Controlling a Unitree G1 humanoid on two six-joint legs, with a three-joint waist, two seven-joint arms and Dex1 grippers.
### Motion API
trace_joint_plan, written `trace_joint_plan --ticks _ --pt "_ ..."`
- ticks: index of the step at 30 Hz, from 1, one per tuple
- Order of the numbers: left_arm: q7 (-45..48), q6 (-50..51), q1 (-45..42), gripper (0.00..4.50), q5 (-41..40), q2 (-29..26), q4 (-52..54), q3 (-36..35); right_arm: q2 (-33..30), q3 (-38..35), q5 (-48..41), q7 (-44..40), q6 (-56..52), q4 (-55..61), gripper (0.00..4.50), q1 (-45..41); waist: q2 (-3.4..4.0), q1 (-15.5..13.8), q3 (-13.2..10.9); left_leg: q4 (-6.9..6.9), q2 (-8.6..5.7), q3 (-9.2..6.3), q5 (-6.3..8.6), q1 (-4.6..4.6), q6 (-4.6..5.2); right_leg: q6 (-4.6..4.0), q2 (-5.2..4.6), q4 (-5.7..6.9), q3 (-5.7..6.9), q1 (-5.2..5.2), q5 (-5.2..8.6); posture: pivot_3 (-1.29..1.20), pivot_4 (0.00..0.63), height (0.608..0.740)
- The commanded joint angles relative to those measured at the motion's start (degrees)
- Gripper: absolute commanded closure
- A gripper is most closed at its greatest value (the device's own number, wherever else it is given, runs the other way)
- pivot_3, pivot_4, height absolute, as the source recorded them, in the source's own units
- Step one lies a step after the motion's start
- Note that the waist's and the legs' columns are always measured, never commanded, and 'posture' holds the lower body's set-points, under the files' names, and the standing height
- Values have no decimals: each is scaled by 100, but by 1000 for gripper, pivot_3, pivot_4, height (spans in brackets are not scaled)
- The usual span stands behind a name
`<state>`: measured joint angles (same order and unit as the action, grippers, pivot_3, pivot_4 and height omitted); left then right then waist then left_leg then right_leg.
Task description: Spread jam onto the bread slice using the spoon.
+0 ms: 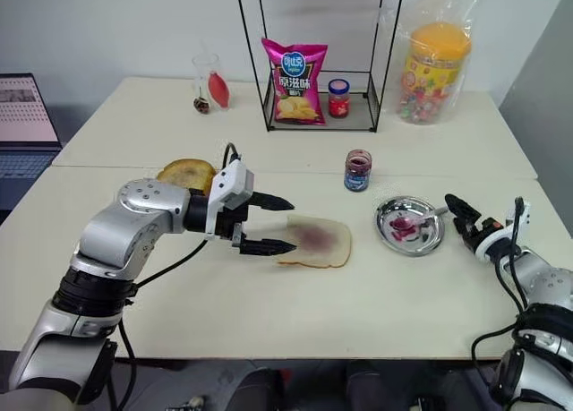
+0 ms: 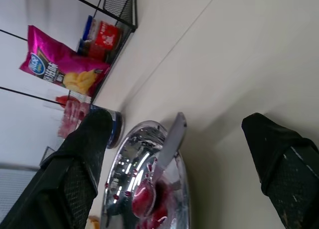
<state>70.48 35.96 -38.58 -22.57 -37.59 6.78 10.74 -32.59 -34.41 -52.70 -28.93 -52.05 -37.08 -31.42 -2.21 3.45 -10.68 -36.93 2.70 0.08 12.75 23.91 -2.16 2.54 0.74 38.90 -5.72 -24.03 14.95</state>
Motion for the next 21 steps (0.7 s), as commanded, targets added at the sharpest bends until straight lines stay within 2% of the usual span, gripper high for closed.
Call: trace_joint_plan --ticks 1,11,14,21 --pt "-102 34 -38 13 -85 22 338 -25 -122 155 299 -360 228 -448 0 -350 0 28 0 -1 0 0 0 -1 0 0 1 2 0 0 0 0 150 740" --pt "-425 3 7 13 -59 153 409 -23 21 336 768 -889 507 -1402 0 -1035 0 138 0 -12 0 0 -4 -7 4 27 6 4 -10 5 -8 0 150 740" --pt "-431 -12 -8 0 -55 158 407 -18 41 318 861 -968 647 -1551 529 -1108 1 167 0 -9 1 -2 -4 -9 5 26 9 5 -9 4 -8 0 150 740" --pt "-433 -85 -25 0 -41 187 359 -1 11 266 1044 -1072 879 -1720 2147 -1173 2 144 -1 -6 0 -1 -4 -3 5 22 7 0 -8 2 -10 0 150 740"
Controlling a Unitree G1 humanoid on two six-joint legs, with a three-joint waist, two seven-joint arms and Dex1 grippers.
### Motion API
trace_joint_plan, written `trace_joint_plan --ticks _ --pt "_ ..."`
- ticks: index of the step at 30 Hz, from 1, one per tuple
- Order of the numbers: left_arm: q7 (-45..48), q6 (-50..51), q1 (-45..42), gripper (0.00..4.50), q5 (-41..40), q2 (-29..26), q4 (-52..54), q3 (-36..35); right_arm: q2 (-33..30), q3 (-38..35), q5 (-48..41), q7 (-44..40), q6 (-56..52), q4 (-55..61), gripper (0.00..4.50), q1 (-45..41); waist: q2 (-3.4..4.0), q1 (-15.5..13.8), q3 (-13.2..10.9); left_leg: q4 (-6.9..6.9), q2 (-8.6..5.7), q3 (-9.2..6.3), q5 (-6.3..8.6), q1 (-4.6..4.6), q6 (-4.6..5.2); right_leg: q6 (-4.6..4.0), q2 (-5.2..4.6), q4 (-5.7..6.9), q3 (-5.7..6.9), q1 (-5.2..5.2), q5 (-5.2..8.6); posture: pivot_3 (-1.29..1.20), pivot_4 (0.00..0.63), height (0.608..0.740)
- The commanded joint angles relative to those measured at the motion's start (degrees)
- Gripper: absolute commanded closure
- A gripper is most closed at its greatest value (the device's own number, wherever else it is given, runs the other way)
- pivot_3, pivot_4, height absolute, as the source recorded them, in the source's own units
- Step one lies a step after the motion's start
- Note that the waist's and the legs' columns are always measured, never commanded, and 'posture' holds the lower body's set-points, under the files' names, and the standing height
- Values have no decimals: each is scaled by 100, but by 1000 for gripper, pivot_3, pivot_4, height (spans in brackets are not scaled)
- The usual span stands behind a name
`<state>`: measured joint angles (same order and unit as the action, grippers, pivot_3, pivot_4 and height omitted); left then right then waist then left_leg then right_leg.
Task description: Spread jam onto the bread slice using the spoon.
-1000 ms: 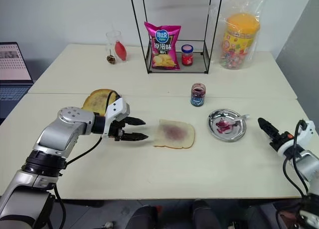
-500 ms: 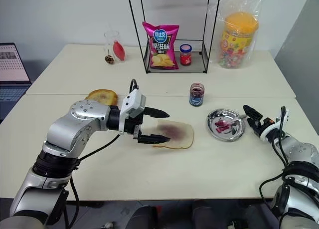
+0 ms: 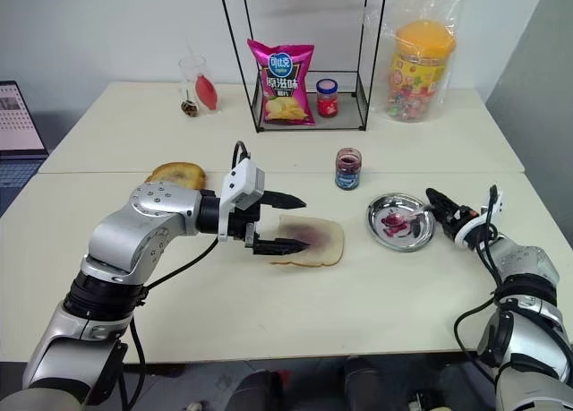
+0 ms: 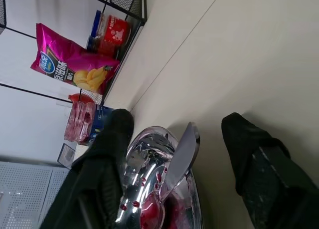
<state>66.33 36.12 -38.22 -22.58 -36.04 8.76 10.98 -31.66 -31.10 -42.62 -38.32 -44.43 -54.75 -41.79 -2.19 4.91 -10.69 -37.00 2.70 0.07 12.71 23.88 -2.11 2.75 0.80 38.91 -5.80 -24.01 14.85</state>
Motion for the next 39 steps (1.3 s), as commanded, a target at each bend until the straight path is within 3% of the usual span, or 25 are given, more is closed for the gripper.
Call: trace_joint_plan --ticks 1,11,16,18,26,33,35,39 --pt "-19 -115 -70 0 -37 37 148 -24 -88 -70 48 -170 109 65 2391 -117 0 -3 0 0 0 1 0 1 0 -1 -1 -1 0 0 -1 0 150 740" --pt "-72 -168 -157 0 13 117 32 -17 -198 -179 108 -221 110 145 4441 -8 0 -7 0 -9 -1 -4 0 -17 0 10 -2 -3 3 27 0 0 150 740" --pt "-50 -154 -220 0 -2 117 -25 -48 -341 -265 -41 -299 -200 473 4441 29 1 -22 0 -8 -3 -6 0 -20 0 11 -3 -6 5 32 0 0 150 740" --pt "-106 -105 -181 0 -56 108 -22 -149 -320 -418 -370 -159 -617 1184 4441 29 6 -21 -4 -6 -3 -6 0 -19 0 10 -3 -6 5 30 0 0 150 740" --pt "-1019 -113 196 0 -152 332 -224 -861 515 -682 -1391 1543 -1245 4055 4441 -313 33 22 -14 2 7 -12 0 -5 1 7 9 14 2 -4 -2 0 150 740" --pt "-1936 -313 297 0 -124 975 -228 -1086 933 585 -187 1743 13 4092 4441 -1080 33 -28 -14 -6 0 -6 -3 6 4 6 -2 5 3 -3 -5 0 150 740" --pt "-2078 -313 369 0 -125 1073 -146 -1067 1011 1104 333 1423 611 3900 4441 -1224 33 -26 -14 -5 -4 2 -3 7 4 5 -7 4 -2 -6 -7 0 150 740" --pt "-2322 -267 508 0 -143 1186 35 -1103 1189 1450 833 1119 1472 3220 4441 -1462 33 -29 -14 5 0 -7 -3 9 4 -18 -5 3 12 -8 -20 0 150 740"
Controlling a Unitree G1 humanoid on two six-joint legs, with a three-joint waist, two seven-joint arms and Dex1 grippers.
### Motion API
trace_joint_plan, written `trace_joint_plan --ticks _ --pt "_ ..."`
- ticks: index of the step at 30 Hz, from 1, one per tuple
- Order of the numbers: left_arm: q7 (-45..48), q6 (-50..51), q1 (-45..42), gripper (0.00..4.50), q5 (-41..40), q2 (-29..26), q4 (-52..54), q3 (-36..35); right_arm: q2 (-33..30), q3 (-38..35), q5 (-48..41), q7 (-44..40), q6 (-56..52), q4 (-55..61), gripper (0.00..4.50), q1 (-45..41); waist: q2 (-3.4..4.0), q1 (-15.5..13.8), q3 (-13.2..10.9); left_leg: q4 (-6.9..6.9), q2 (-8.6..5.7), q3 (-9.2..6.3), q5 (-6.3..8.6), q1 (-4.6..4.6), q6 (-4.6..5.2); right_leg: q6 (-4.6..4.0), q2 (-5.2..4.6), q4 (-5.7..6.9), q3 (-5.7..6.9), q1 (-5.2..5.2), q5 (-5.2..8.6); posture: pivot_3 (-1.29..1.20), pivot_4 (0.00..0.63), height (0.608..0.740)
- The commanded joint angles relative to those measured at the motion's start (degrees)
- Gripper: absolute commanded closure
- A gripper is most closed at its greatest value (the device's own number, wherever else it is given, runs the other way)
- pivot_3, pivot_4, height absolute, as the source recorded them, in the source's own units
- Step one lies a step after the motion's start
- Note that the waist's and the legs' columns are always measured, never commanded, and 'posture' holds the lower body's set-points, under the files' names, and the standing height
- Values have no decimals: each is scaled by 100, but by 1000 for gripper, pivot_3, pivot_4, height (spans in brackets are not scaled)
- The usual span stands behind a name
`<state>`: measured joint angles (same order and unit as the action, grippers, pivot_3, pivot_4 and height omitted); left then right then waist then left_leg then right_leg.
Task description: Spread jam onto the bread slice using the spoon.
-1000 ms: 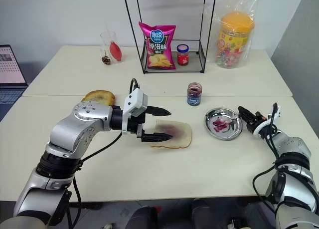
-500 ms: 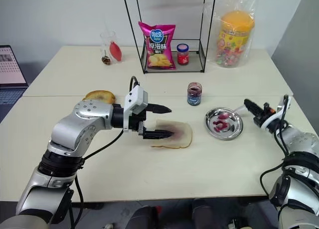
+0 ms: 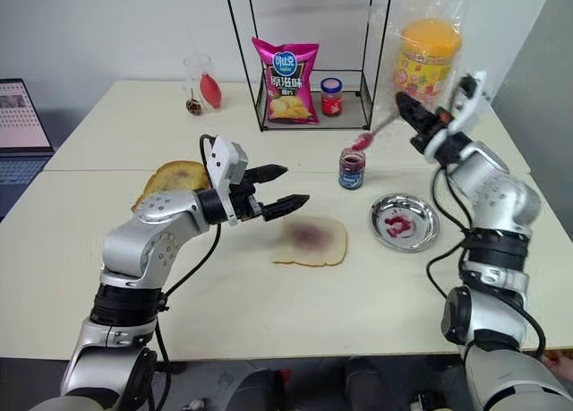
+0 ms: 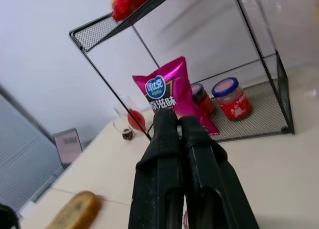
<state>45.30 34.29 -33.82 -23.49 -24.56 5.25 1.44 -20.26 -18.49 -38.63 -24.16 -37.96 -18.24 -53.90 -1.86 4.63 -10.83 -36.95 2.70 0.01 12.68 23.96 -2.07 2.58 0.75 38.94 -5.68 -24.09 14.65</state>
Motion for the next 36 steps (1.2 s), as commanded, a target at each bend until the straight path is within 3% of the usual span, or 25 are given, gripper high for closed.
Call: trace_joint_plan --ticks 1,9,23,28,36 --pt "-263 -64 107 0 -67 42 435 -154 62 276 585 -369 1055 -589 4441 -309 0 -1 0 1 1 -1 0 0 0 -1 0 0 0 0 0 0 150 740" --pt "-509 103 360 0 -195 -48 841 -255 -40 693 1472 -873 2391 -1801 4441 -667 0 3 0 -1 -3 4 0 4 0 -2 -5 1 -1 -3 -1 0 150 740" --pt "-535 120 477 0 -192 -146 975 -195 50 1728 2983 -1305 4108 -2788 4441 -643 1 13 -1 0 -2 2 0 0 -1 -3 -5 4 -1 -2 -2 0 150 740" --pt "-540 128 511 0 -207 -141 1019 -199 163 1727 3070 -1321 3925 -3103 4441 -722 1 13 -1 -1 -3 1 0 0 -1 -3 -6 3 0 0 -2 0 150 740" --pt "-605 134 560 0 -220 -100 1090 -177 418 1014 2344 -1119 2681 -3240 4441 -1000 1 14 -1 -1 -2 0 0 -1 -1 -4 -5 5 0 0 -2 0 150 740"
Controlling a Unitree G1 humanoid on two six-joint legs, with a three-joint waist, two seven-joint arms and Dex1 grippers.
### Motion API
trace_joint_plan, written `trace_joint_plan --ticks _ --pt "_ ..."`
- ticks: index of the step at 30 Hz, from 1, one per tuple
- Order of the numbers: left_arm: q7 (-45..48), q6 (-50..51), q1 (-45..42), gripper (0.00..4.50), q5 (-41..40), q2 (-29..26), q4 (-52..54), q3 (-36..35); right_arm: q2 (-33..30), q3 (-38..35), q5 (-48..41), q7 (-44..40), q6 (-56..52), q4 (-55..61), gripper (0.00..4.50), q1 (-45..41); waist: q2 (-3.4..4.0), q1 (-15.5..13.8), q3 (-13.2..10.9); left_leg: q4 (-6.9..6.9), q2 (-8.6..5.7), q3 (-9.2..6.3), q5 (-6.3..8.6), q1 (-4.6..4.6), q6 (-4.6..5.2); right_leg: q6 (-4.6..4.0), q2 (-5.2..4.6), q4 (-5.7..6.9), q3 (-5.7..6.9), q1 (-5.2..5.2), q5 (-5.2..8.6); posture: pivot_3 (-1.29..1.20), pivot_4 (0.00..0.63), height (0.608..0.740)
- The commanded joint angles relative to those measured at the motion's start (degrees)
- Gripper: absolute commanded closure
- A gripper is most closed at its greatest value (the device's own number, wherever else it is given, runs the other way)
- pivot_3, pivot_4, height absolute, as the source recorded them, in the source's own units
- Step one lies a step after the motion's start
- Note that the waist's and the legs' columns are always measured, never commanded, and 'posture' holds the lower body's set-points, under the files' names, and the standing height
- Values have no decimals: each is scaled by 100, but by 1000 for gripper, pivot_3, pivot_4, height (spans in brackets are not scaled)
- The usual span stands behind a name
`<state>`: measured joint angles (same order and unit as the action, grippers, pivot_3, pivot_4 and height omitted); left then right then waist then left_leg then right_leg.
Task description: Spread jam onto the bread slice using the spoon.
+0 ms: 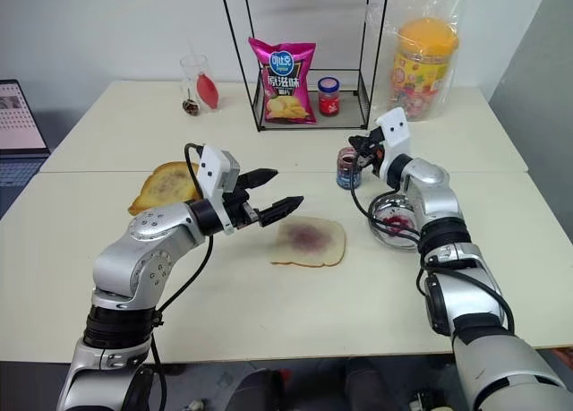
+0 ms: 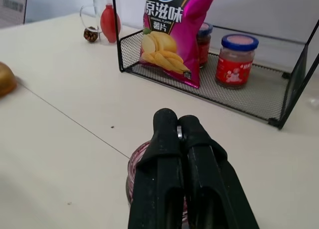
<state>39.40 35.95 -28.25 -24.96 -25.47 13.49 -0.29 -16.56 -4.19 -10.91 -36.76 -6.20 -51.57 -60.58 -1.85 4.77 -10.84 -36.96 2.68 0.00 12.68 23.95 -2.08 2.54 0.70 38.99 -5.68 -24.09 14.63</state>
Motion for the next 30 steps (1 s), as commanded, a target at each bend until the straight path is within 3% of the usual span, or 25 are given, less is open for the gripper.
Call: trace_joint_plan --ticks 1,11,30 --pt "-20 -39 8 0 -77 -7 269 -14 75 -601 -595 252 -735 50 4441 -413 0 0 0 0 0 0 0 0 0 0 0 0 0 0 0 0 150 740" --pt "-41 -88 6 0 -49 18 255 3 70 -1353 -1131 848 -1571 -61 4441 -728 0 5 0 1 0 2 0 0 0 0 1 -1 -1 -1 0 0 150 740" --pt "-8 -181 -86 0 34 32 120 26 -38 -1602 -1175 1101 -1440 -202 4441 -867 1 3 0 2 0 4 0 1 0 0 1 -2 -1 -1 0 0 150 740"
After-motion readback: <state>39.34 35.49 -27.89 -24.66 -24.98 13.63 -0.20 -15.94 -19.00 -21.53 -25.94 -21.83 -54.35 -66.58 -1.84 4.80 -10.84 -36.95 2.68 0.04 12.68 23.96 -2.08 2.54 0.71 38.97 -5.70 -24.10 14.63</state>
